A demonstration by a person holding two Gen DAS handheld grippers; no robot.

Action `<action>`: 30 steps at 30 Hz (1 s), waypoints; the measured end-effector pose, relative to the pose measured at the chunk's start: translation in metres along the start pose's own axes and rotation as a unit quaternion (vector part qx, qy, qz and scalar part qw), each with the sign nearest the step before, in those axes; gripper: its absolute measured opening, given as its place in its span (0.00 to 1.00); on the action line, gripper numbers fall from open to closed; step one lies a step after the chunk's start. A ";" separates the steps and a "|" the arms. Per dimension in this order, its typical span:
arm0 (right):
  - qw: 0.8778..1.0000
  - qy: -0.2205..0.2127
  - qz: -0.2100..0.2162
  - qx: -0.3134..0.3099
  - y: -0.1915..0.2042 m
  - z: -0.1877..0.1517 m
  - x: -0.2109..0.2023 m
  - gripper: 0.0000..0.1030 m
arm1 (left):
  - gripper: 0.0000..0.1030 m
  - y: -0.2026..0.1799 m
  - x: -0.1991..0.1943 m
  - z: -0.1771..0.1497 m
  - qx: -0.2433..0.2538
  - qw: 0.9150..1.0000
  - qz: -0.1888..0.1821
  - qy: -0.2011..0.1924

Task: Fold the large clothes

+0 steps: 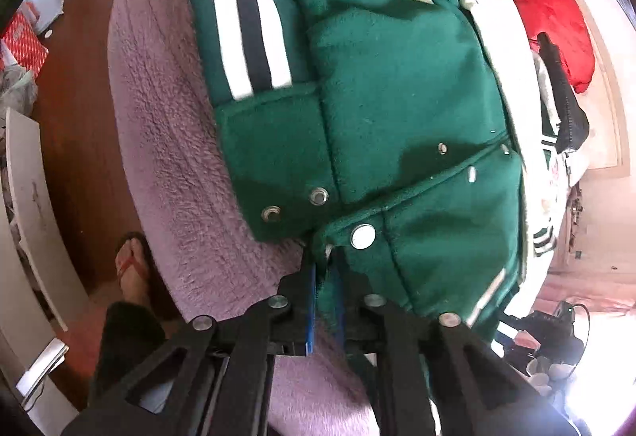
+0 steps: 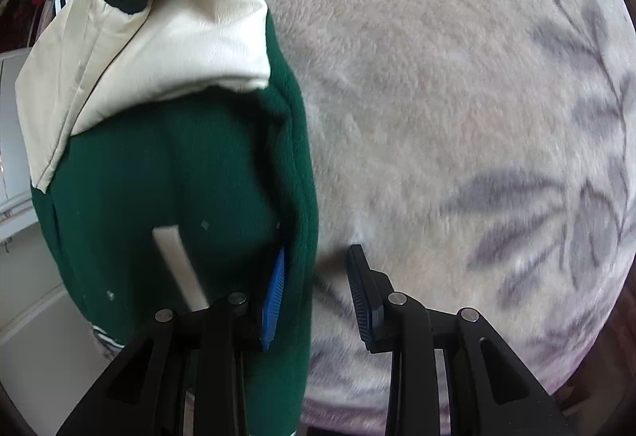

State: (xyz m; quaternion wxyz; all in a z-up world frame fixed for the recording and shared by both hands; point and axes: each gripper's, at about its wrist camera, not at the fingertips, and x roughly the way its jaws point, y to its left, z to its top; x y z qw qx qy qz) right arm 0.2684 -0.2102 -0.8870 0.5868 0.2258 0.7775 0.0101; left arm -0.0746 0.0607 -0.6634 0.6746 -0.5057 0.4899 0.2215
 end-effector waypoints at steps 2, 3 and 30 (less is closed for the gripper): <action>1.000 0.001 0.018 0.004 0.007 -0.014 -0.008 0.42 | 0.09 0.007 -0.021 0.004 -0.012 1.000 -0.010 0.008; 1.000 -0.004 0.023 0.002 0.014 -0.023 -0.015 0.47 | 0.09 0.012 -0.033 0.008 -0.013 1.000 -0.002 0.006; 0.999 -0.013 -0.021 0.044 0.142 -0.118 0.042 0.53 | 0.13 0.084 -0.035 0.126 -0.002 0.998 -0.062 0.025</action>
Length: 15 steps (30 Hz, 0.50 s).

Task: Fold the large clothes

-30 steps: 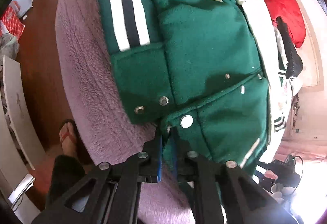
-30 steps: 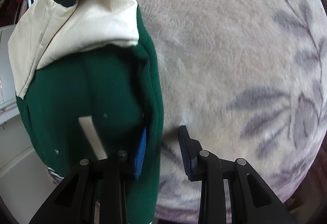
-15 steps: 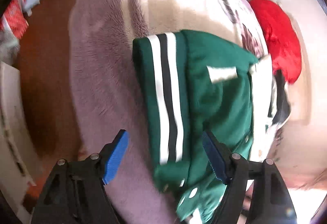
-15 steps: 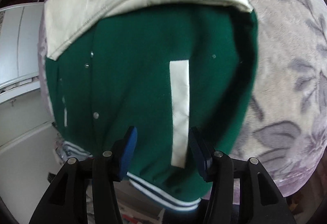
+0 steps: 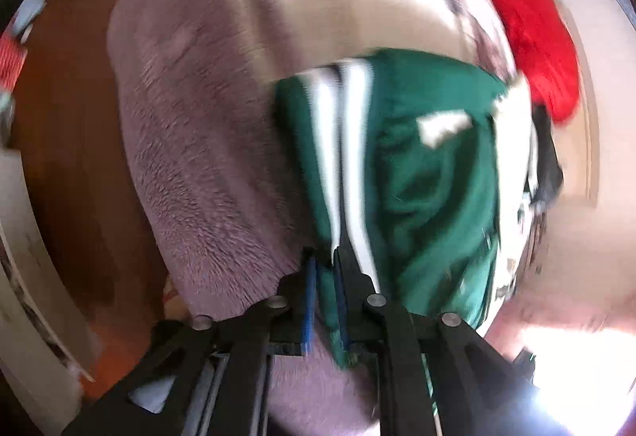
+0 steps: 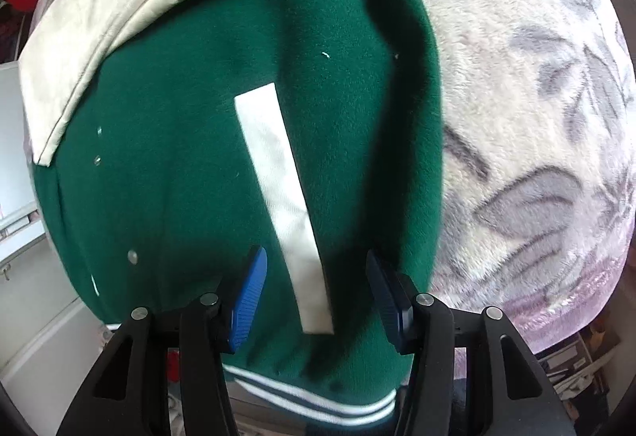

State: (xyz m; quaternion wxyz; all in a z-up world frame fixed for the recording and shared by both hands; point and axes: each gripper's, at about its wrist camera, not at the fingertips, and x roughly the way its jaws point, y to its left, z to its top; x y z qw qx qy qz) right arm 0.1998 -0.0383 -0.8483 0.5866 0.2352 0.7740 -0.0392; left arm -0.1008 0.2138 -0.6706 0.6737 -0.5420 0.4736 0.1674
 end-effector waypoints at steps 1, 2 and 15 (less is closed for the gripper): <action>1.000 -0.002 -0.003 -0.005 0.000 -0.005 -0.004 0.53 | 0.21 -0.009 -0.005 -0.002 0.023 1.000 0.001 0.006; 1.000 -0.003 -0.006 -0.010 -0.001 -0.012 -0.008 0.53 | 0.38 -0.018 -0.008 -0.006 0.042 0.999 -0.002 0.014; 0.997 0.065 -0.026 0.015 -0.054 -0.102 0.076 0.53 | 0.56 -0.095 0.043 -0.079 0.130 0.986 0.042 0.097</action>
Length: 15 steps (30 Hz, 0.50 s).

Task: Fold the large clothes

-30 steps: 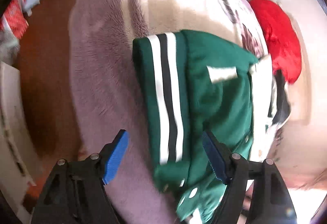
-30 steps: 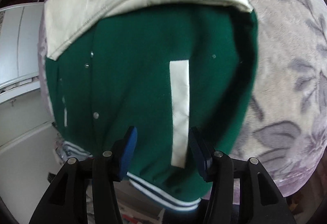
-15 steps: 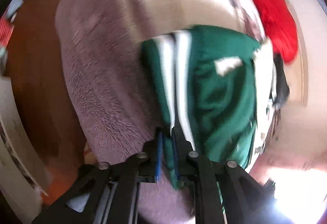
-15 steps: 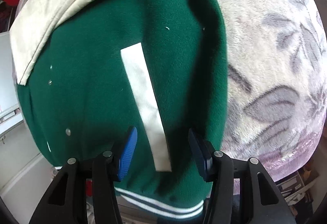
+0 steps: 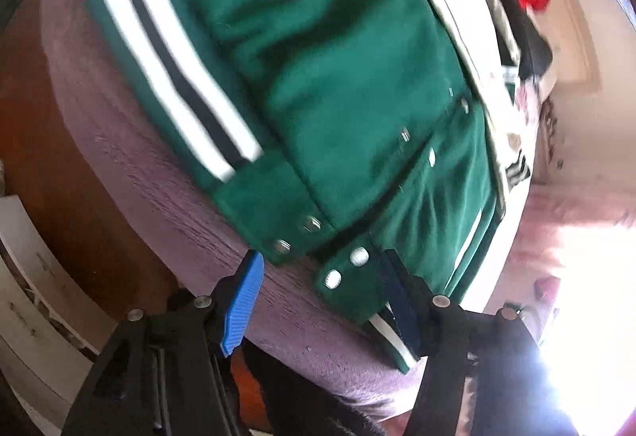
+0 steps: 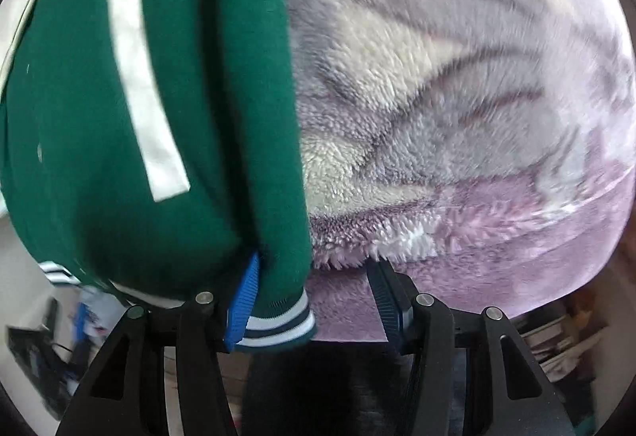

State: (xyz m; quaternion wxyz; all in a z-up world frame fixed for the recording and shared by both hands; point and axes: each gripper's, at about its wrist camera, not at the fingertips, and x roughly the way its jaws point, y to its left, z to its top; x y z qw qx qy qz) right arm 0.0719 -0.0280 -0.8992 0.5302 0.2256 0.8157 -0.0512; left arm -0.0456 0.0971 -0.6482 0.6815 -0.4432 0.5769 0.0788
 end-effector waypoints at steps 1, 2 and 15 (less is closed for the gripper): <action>1.000 0.011 0.012 0.009 0.000 0.001 0.000 0.54 | 0.56 -0.013 0.002 -0.003 0.019 1.000 0.010 0.001; 1.000 0.019 0.023 0.011 0.000 0.003 -0.003 0.54 | 0.56 -0.029 0.003 -0.005 0.045 0.999 0.024 -0.002; 0.992 -0.050 0.111 0.022 -0.087 0.054 -0.123 0.60 | 0.56 -0.215 0.108 -0.097 0.311 0.941 0.050 0.125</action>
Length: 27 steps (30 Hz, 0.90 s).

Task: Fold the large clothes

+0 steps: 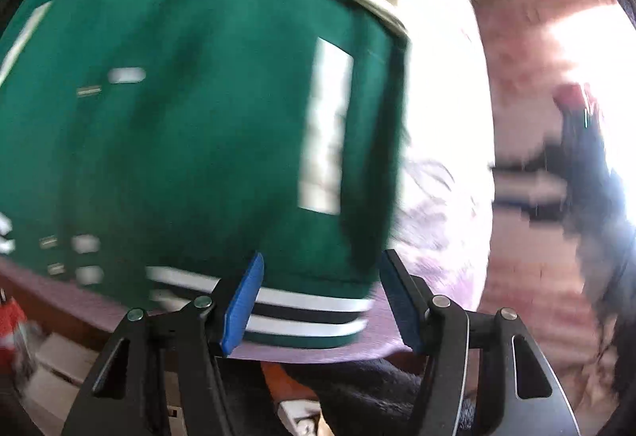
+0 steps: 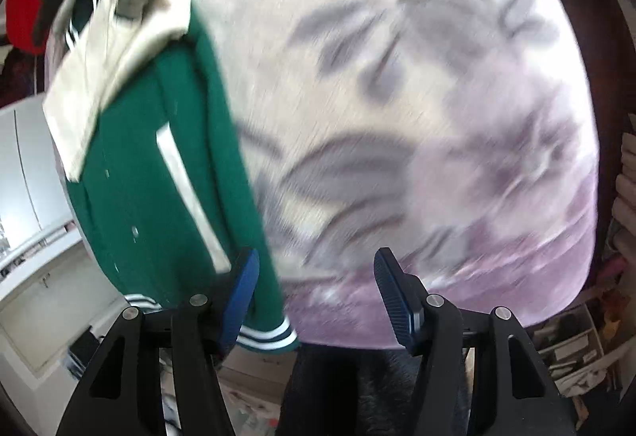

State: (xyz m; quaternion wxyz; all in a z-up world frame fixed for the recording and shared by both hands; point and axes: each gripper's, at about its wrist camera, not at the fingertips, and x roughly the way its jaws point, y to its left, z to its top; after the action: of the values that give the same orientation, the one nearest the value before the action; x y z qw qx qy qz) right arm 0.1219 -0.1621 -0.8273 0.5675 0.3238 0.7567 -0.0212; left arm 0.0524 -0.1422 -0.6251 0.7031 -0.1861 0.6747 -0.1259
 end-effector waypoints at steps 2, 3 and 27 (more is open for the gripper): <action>1.000 -0.006 0.001 -0.008 -0.017 0.027 -0.015 0.61 | 0.57 -0.026 0.024 -0.001 0.030 0.999 0.005 0.016; 1.000 -0.009 0.002 -0.012 -0.024 0.040 -0.022 0.61 | 0.57 -0.035 0.037 -0.001 0.044 0.999 0.011 0.027; 0.971 -0.003 0.191 -0.142 0.115 0.347 0.014 0.95 | 0.05 -0.043 0.009 0.024 0.046 0.993 0.109 -0.025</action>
State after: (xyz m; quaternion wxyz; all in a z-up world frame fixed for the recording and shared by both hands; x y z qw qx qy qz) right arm 0.4723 -0.2033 -0.9235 0.6037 0.3787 0.6742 0.1939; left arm 0.0798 -0.1825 -0.6146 0.7372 -0.0825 0.6665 -0.0746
